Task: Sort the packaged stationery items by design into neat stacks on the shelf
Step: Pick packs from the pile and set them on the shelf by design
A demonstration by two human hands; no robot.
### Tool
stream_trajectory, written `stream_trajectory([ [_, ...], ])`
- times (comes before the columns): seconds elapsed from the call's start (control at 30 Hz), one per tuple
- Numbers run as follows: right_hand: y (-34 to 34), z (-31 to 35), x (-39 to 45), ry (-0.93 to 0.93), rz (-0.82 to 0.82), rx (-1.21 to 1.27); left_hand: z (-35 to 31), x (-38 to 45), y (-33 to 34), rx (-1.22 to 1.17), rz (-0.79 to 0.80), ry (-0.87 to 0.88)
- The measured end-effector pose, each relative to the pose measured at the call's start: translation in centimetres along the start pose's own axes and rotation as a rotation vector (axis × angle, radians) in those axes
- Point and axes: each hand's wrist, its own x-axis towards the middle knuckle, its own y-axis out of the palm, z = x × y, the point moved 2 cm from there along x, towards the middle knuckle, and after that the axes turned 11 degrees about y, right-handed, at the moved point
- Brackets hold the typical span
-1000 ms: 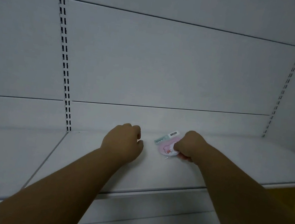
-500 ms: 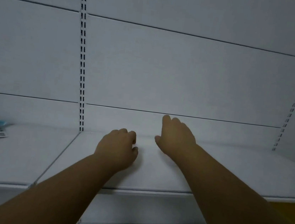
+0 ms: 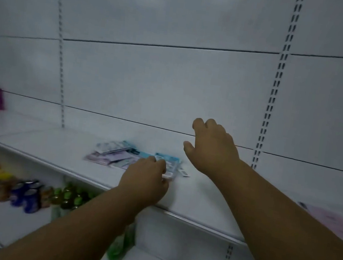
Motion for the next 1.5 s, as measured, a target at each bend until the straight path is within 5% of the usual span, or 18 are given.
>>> stream_trajectory([
  [0.23,6.0,9.7,4.8,-0.025,0.117,0.101,12.5,-1.6,-1.2,0.054,0.024,-0.100],
  [0.6,16.6,14.0,9.1,0.009,0.452,0.131,24.0,3.1,2.5,0.190,0.062,-0.197],
  [0.8,19.2,15.0,8.9,0.114,0.541,0.073,27.4,6.6,5.4,0.010,0.418,-0.339],
  [1.03,21.3,16.8,7.9,0.266,0.700,-0.030,31.4,7.8,5.1,-0.306,0.272,-0.345],
  [1.23,21.9,18.7,7.7,0.362,0.714,-0.082,34.7,5.9,4.4,-0.745,-0.067,-0.400],
  [1.5,18.7,16.9,9.6,0.667,0.224,0.209,33.5,5.7,3.8,-1.144,-0.233,-0.470],
])
